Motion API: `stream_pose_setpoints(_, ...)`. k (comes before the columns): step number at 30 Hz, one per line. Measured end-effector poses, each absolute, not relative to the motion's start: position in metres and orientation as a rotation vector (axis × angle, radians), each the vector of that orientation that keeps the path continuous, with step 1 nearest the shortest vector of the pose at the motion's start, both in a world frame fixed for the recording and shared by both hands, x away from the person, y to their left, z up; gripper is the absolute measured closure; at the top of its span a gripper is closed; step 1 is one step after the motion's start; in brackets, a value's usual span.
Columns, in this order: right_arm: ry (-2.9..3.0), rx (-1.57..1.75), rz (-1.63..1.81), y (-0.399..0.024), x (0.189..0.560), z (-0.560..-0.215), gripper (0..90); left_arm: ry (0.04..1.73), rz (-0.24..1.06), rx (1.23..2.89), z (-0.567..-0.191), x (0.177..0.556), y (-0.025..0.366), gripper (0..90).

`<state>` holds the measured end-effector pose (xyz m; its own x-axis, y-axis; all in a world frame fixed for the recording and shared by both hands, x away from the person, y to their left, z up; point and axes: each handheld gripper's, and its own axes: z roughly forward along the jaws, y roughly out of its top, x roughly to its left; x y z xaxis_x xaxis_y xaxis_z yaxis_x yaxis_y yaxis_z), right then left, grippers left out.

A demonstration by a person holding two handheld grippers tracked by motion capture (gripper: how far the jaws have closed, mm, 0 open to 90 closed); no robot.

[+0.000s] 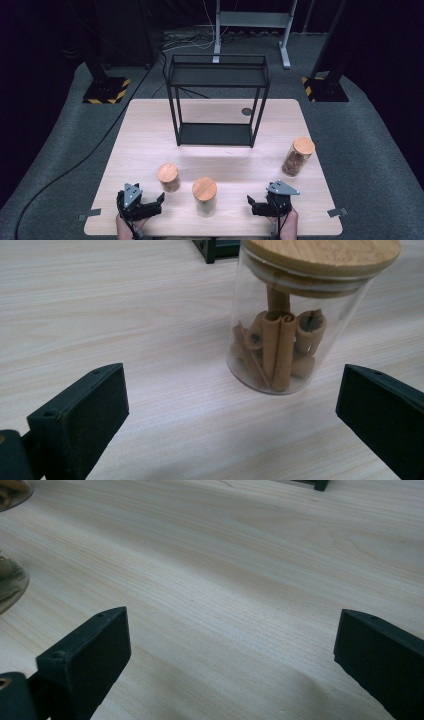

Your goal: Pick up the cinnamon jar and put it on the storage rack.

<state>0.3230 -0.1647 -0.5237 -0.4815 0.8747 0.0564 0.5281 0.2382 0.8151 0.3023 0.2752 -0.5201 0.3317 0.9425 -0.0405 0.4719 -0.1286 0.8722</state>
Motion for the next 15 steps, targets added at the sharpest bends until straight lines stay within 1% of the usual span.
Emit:
stream_pose_setpoints(8, 2.110, 1.289, 1.134, -0.165, 0.324, -0.524, 0.9, 1.268, 0.691, 1.785, -0.524, 0.311, 0.263, 0.0)
stream_pose_setpoints(15, 2.105, 1.285, 1.138, -0.165, 0.323, -0.524, 0.9, 1.271, 0.673, 1.770, -0.522, 0.319, 0.256, 0.0)
